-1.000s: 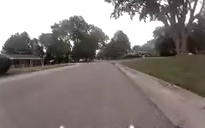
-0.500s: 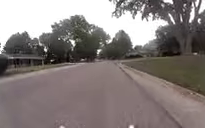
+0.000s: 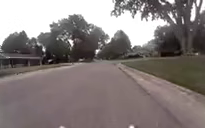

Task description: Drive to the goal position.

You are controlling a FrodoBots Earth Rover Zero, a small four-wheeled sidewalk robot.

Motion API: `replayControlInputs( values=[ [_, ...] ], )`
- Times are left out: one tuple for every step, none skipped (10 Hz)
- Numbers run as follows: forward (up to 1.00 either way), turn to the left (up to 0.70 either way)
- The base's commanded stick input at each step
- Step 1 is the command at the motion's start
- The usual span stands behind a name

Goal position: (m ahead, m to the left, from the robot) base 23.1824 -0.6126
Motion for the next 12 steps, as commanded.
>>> replayControlInputs(
  values=[
    [1.00, -0.38],
    [1.00, 0.00],
    [1.00, 0.00],
    [1.00, 0.00],
    [1.00, 0.00],
    [1.00, 0.00],
    [1.00, 0.00],
    [1.00, 0.00],
    [1.00, 0.00],
    [1.00, 0.00],
    [1.00, 0.00],
    [1.00, 0.00]
  ],
)
